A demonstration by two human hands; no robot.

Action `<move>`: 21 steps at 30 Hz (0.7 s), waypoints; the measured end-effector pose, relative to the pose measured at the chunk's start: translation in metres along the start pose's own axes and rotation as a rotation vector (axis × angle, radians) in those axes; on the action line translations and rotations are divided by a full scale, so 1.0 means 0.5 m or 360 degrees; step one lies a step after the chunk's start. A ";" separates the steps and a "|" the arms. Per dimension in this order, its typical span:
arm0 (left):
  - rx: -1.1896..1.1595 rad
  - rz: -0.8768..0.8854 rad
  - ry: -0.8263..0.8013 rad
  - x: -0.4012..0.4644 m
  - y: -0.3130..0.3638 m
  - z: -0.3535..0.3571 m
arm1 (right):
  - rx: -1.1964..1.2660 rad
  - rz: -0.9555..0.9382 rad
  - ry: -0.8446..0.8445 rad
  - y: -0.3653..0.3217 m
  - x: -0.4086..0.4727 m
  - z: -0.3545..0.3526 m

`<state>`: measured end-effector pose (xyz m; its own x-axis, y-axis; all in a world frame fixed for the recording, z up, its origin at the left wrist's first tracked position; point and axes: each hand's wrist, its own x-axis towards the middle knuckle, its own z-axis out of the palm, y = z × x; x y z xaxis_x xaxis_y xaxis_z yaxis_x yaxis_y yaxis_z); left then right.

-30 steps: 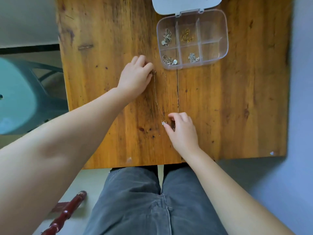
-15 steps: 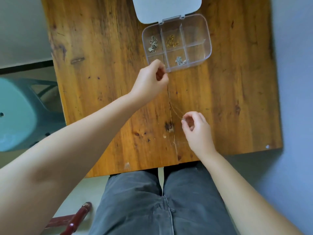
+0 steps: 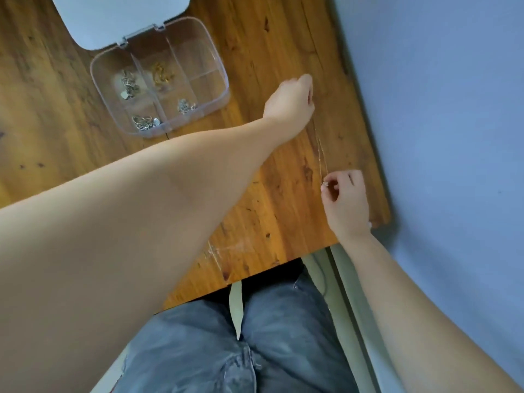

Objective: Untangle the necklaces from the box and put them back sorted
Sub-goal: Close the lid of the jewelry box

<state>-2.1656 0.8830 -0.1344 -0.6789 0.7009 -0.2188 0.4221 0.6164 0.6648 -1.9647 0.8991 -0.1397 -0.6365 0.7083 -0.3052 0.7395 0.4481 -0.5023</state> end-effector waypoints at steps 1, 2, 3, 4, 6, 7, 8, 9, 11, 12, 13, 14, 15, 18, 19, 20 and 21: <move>0.0093 0.0051 -0.0003 0.000 -0.008 0.002 | 0.0028 -0.0021 -0.0017 -0.001 0.001 0.000; 0.0137 0.0093 -0.0009 -0.001 -0.012 -0.001 | 0.0080 -0.0032 -0.0023 -0.003 0.004 -0.004; 0.0136 0.0123 -0.0022 -0.003 -0.015 -0.008 | 0.0151 -0.0023 -0.0015 -0.007 0.006 -0.011; 0.0104 0.0143 -0.0040 -0.008 -0.017 -0.019 | 0.0217 -0.0008 0.0009 -0.014 0.012 -0.018; -0.0049 0.0170 -0.0036 -0.026 -0.019 -0.053 | 0.0284 0.0044 0.0068 -0.033 0.032 -0.032; -0.0141 0.0186 0.0025 -0.039 -0.026 -0.078 | 0.0298 0.0054 0.0084 -0.050 0.050 -0.037; -0.0210 0.0196 0.0117 -0.054 -0.038 -0.105 | 0.0309 0.0039 0.0082 -0.072 0.072 -0.041; -0.0240 0.0180 0.0237 -0.069 -0.059 -0.137 | 0.0324 -0.0006 0.0063 -0.101 0.099 -0.042; -0.0246 0.0006 0.0538 -0.097 -0.121 -0.208 | 0.0372 -0.0122 -0.0024 -0.168 0.159 -0.036; -0.0249 -0.0158 0.0735 -0.106 -0.162 -0.249 | 0.0409 -0.0198 -0.0091 -0.209 0.194 -0.029; -0.0258 -0.0355 0.0939 -0.113 -0.204 -0.288 | 0.0441 -0.0282 -0.0165 -0.252 0.227 -0.019; -0.0257 -0.0562 0.1118 -0.115 -0.247 -0.323 | 0.0470 -0.0368 -0.0228 -0.297 0.260 -0.006; -0.0226 -0.0742 0.1227 -0.111 -0.285 -0.354 | 0.0494 -0.0449 -0.0275 -0.345 0.293 0.010; -0.0210 -0.1117 0.1030 -0.065 -0.358 -0.399 | 0.0576 -0.0462 -0.0466 -0.481 0.385 0.067; -0.0357 -0.1210 0.0955 -0.045 -0.370 -0.406 | 0.0644 -0.0358 -0.0585 -0.521 0.412 0.087; -0.0592 -0.1282 0.0931 -0.027 -0.377 -0.411 | 0.0757 -0.0214 -0.0710 -0.555 0.433 0.104; -0.0860 -0.1324 0.0928 -0.011 -0.379 -0.416 | 0.0897 -0.0069 -0.0807 -0.578 0.450 0.115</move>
<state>-2.3671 0.6877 -0.1106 -0.8608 -0.2101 -0.4636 -0.5041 0.4773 0.7197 -2.3343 0.8974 -0.1095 -0.7858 0.2980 -0.5419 0.5743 0.0267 -0.8182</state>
